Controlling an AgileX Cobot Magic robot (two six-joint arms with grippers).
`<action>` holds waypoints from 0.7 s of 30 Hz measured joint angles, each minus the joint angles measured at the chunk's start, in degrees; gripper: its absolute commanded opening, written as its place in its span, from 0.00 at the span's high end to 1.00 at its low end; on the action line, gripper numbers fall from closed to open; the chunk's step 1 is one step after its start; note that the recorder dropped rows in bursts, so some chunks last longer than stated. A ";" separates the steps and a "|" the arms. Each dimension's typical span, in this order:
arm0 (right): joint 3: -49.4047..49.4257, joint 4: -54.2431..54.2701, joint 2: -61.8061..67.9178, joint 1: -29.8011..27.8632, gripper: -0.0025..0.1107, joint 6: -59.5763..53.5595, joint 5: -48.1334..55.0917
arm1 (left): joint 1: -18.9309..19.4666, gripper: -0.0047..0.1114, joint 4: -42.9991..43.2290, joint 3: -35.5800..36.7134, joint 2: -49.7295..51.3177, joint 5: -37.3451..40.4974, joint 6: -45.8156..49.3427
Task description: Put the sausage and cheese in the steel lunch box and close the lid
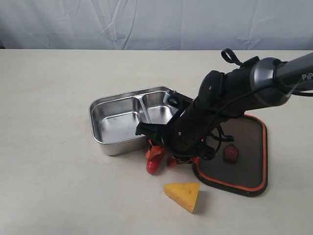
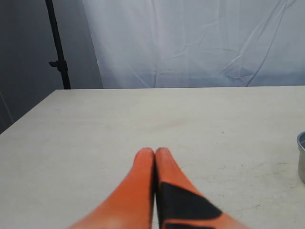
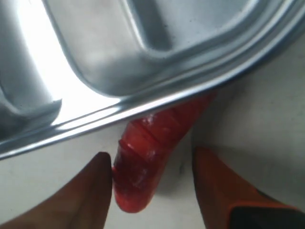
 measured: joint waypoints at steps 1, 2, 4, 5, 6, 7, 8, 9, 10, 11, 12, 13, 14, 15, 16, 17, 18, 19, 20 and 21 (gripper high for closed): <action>0.00 0.00 0.00 0.00 0.53 0.00 0.00 | 0.00 0.96 0.00 0.00 0.00 0.00 0.00; 0.00 0.09 0.00 0.00 0.53 0.10 0.00 | 0.00 0.96 0.00 0.00 0.00 0.00 0.00; 0.00 0.24 0.00 0.00 0.53 0.26 0.00 | 0.00 0.96 0.00 0.00 0.00 0.00 0.00; 0.00 0.24 0.00 0.00 0.53 0.55 0.00 | 0.00 0.96 0.00 0.00 0.00 0.00 0.00; 0.00 0.24 0.00 0.00 0.53 0.95 0.00 | 0.00 0.96 0.00 0.00 0.00 0.00 0.00; 0.00 0.24 0.00 0.00 0.53 1.38 0.00 | 0.00 0.96 0.00 0.00 0.00 0.00 0.00; 0.00 0.24 0.00 0.00 0.53 1.95 -0.04 | 0.00 0.96 0.00 0.00 0.00 0.00 0.00; 0.00 0.55 0.00 0.00 0.53 2.19 -0.04 | 0.00 0.96 0.00 0.00 0.00 0.00 0.00; 0.00 0.80 0.00 0.00 0.53 2.31 -0.15 | 0.00 0.96 0.00 0.00 0.00 0.00 0.00; 0.00 1.15 0.00 0.00 0.53 2.43 -0.15 | 0.00 0.96 0.00 0.00 0.00 0.00 0.00; 0.00 1.39 0.00 0.00 0.53 2.43 -0.19 | 0.00 0.96 0.00 0.00 0.00 0.00 0.00; 0.00 1.85 0.11 0.00 0.53 2.54 -0.45 | 0.00 0.96 0.00 0.00 0.00 0.00 0.00; 0.00 2.35 0.24 0.00 0.53 2.54 -0.67 | 0.00 0.96 0.00 0.00 0.00 0.00 0.00; 0.00 2.68 0.32 0.00 0.53 2.65 -0.81 | 0.00 0.96 0.00 0.00 0.00 0.00 0.00; 0.00 2.92 0.36 0.00 0.53 2.65 -1.05 | 0.00 0.96 0.00 0.00 0.00 0.00 0.00; 0.00 2.90 0.36 0.00 0.53 2.65 -1.05 | 0.00 0.96 0.00 0.00 0.00 0.00 0.00; 0.00 3.04 0.46 0.00 0.53 2.65 -1.05 | 0.00 0.96 0.00 0.00 0.00 0.00 0.00; 0.00 3.03 0.59 0.00 0.56 2.65 -1.16 | 0.00 0.96 0.00 0.00 0.00 0.00 0.00; 0.00 3.24 1.01 0.00 0.60 2.65 -1.16 | 0.00 0.96 0.00 0.00 0.00 0.00 0.00; 0.00 3.33 1.07 0.00 0.68 2.65 -1.05 | 0.00 0.96 0.00 0.00 0.00 0.00 0.00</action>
